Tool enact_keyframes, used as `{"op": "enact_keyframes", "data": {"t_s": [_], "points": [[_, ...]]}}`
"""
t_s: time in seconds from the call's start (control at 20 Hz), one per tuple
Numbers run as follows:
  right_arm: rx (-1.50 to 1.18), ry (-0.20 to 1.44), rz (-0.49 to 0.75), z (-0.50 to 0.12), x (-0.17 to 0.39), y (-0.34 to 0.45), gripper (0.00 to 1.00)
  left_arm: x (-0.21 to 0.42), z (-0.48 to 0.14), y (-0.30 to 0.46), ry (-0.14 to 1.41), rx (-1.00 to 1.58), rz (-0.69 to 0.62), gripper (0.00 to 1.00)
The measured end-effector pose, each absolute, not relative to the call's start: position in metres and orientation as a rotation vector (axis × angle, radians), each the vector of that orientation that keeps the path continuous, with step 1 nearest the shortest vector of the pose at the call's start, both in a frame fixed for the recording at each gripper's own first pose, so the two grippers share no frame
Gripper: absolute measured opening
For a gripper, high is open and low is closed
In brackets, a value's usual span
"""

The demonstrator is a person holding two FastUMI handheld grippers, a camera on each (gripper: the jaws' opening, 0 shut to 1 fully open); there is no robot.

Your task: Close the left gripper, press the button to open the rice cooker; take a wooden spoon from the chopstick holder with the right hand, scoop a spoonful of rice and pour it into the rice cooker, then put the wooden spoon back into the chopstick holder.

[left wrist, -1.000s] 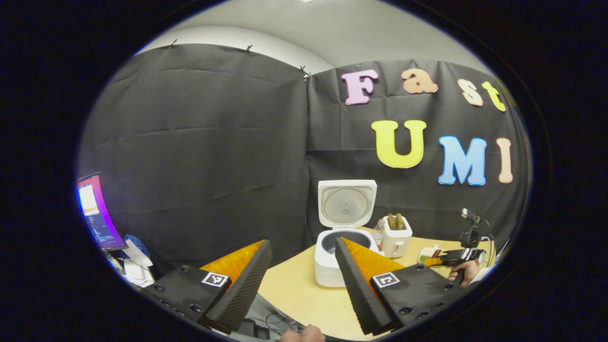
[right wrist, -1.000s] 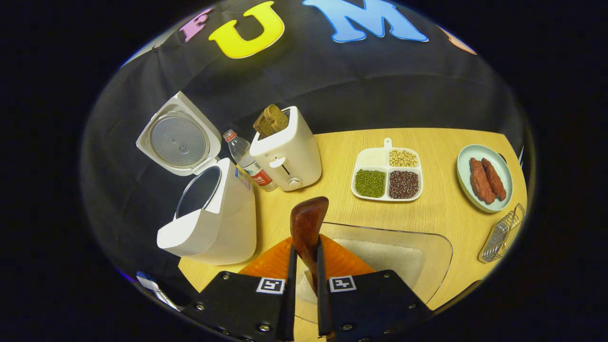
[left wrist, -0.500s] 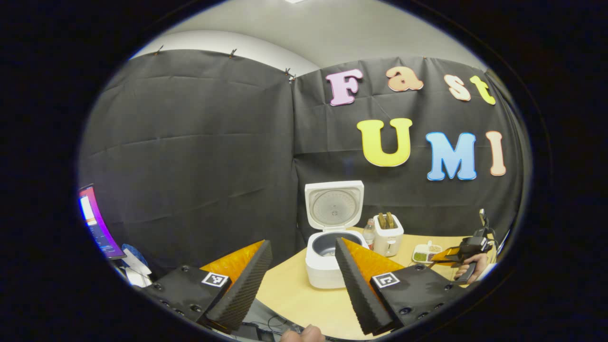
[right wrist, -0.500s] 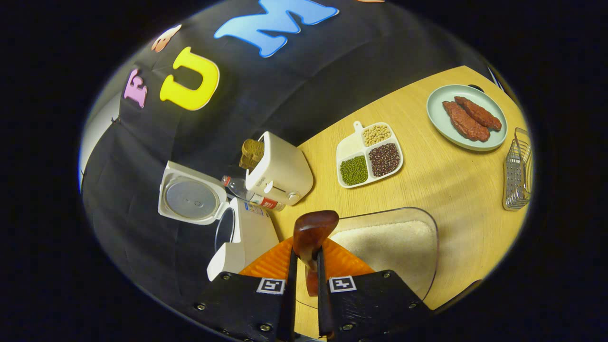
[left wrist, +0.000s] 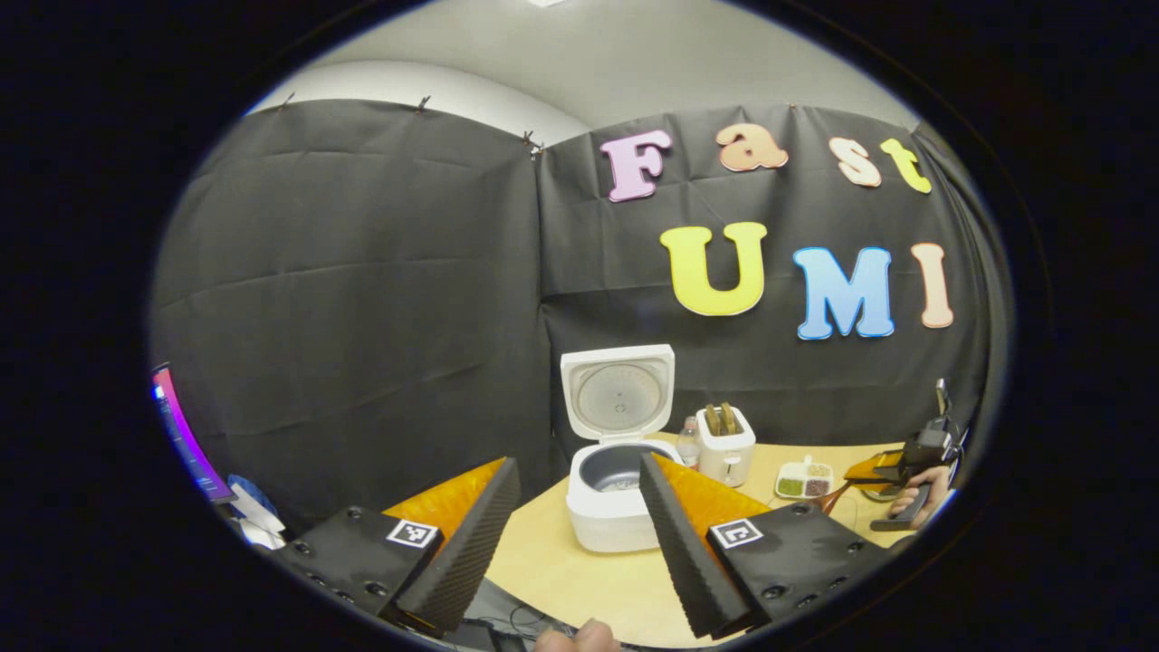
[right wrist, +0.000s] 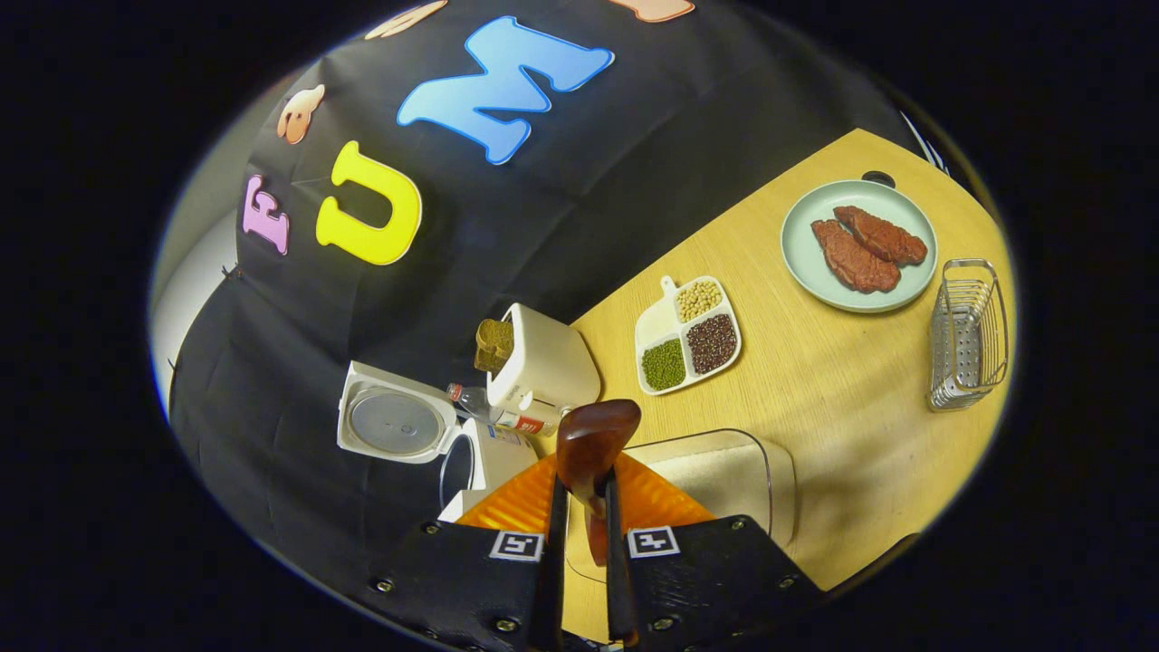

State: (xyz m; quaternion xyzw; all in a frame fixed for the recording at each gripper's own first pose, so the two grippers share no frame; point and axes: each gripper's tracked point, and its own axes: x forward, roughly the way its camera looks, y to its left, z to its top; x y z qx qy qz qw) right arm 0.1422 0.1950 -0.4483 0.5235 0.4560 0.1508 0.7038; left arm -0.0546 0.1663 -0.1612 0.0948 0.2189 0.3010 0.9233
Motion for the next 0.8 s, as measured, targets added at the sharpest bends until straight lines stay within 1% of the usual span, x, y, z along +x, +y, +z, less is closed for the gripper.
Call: {"op": "enact_keyframes", "data": {"t_s": [0.15, 0.3, 0.35, 0.4, 0.65, 0.7, 0.8], "points": [[1.207, 0.997, 0.351, -0.432, 0.149, 0.197, 0.19, -0.057, -0.158, 0.169, 0.446, 0.192, 0.624, 0.96], [1.229, 0.986, 0.375, -0.412, 0.156, 0.205, 0.19, -0.064, -0.154, 0.176, 0.433, 0.194, 0.642, 0.91], [1.257, 0.978, 0.390, -0.398, 0.160, 0.212, 0.19, -0.069, -0.153, 0.178, 0.433, 0.193, 0.650, 0.91], [1.286, 0.972, 0.410, -0.385, 0.165, 0.220, 0.19, -0.070, -0.152, 0.181, 0.433, 0.190, 0.660, 0.96], [1.334, 0.917, 0.523, -0.318, 0.199, 0.278, 0.19, -0.091, -0.147, 0.201, 0.417, 0.173, 0.716, 0.91], [1.333, 0.902, 0.549, -0.305, 0.207, 0.292, 0.19, -0.093, -0.143, 0.205, 0.411, 0.186, 0.725, 0.97], [1.304, 0.872, 0.596, -0.281, 0.222, 0.325, 0.19, -0.099, -0.137, 0.208, 0.400, 0.211, 0.736, 0.97]]}}
